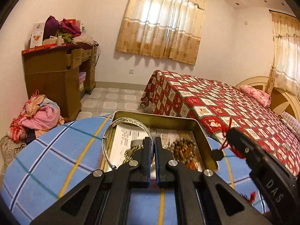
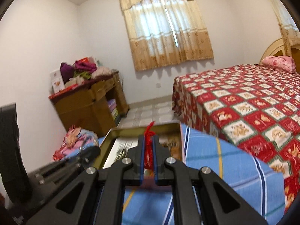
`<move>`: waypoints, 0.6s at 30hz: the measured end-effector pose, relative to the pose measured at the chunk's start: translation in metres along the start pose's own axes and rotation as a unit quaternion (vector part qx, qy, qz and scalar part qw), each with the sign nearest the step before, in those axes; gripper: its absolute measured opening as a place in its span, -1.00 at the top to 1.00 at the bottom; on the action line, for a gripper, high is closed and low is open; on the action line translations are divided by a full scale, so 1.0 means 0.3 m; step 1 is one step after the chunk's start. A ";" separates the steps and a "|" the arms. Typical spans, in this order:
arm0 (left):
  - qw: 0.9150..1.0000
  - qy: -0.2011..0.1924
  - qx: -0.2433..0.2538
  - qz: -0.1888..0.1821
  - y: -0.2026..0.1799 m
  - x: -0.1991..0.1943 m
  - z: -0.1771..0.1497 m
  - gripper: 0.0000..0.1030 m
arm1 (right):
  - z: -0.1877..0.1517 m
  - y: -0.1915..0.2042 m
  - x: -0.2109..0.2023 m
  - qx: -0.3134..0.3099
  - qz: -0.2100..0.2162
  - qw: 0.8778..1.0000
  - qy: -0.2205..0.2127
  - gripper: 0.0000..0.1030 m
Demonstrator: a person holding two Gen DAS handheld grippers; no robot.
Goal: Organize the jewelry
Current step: 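Lower the bangle into the tin with the left gripper while the right drops the tassel in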
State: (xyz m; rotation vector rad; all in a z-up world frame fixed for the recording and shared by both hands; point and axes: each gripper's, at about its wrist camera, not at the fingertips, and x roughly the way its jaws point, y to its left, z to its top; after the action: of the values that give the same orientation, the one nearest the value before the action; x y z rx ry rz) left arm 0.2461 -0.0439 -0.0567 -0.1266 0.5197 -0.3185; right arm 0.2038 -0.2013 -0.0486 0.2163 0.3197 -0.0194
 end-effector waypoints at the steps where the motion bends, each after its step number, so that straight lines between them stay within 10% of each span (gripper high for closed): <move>1: 1.000 0.004 0.000 0.003 -0.004 0.021 0.001 0.95 | 0.005 0.001 0.020 -0.002 -0.005 1.000 -0.005 0.80; 18: 0.998 0.052 0.001 0.046 0.008 0.162 -0.018 0.94 | -0.036 -0.012 0.172 -0.008 -0.011 0.998 0.059 0.80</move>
State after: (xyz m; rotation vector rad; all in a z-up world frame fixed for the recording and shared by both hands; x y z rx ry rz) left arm 0.2837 -0.0580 -0.0845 -0.0835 0.6267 -0.2364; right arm 0.2492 -0.2016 -0.0757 0.1980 0.4390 -0.0259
